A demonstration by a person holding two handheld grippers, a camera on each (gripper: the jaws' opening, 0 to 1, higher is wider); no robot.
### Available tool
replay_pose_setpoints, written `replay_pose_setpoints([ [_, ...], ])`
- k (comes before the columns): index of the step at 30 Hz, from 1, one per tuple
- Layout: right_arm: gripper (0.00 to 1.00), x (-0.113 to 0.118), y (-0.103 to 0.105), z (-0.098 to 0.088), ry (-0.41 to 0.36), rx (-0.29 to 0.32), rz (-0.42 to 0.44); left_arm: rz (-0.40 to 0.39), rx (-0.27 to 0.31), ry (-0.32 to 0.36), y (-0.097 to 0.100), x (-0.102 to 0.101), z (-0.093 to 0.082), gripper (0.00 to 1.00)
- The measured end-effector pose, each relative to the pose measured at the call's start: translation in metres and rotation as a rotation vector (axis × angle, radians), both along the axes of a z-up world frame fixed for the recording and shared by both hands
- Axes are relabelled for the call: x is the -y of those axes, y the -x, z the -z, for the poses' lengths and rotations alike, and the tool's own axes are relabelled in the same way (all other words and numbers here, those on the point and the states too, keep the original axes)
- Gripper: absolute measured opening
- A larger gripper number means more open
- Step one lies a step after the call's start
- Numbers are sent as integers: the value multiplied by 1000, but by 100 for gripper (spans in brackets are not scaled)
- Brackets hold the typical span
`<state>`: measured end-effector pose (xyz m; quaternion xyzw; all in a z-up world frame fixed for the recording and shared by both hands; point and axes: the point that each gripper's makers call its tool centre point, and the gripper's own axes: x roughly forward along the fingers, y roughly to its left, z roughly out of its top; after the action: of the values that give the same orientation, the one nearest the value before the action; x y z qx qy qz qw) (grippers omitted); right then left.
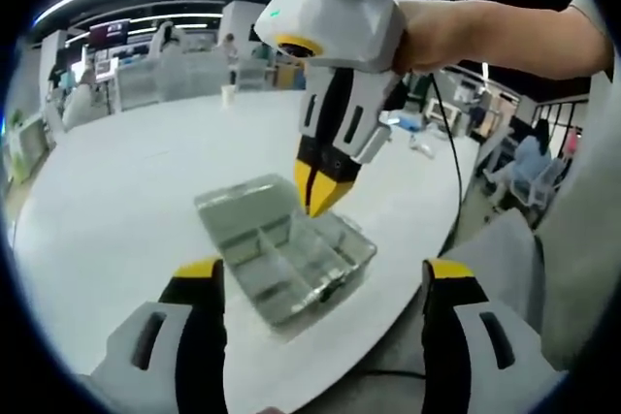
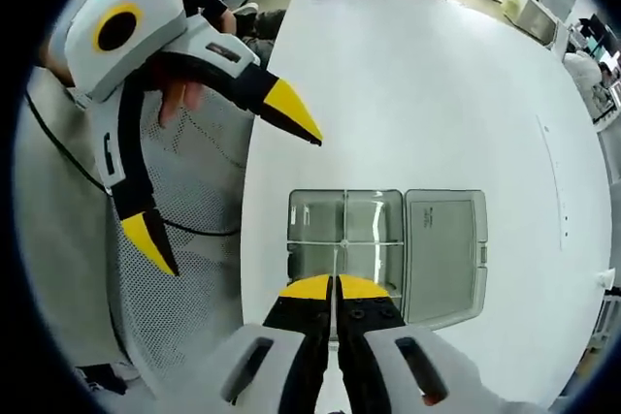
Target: Insert the divider into the dual guide fixture by aligning both edges with the guide slots and pushing it downward to the bottom, including one-sided entry, uneven engagement, binding, and posture correction.
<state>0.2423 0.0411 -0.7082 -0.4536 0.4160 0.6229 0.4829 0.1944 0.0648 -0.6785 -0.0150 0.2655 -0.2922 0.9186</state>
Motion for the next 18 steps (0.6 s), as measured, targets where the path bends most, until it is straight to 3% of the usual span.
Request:
replay_pose_setpoints([
  [18, 0, -1, -4, 9, 14, -9, 14, -7, 0, 1, 0, -4, 1, 82],
])
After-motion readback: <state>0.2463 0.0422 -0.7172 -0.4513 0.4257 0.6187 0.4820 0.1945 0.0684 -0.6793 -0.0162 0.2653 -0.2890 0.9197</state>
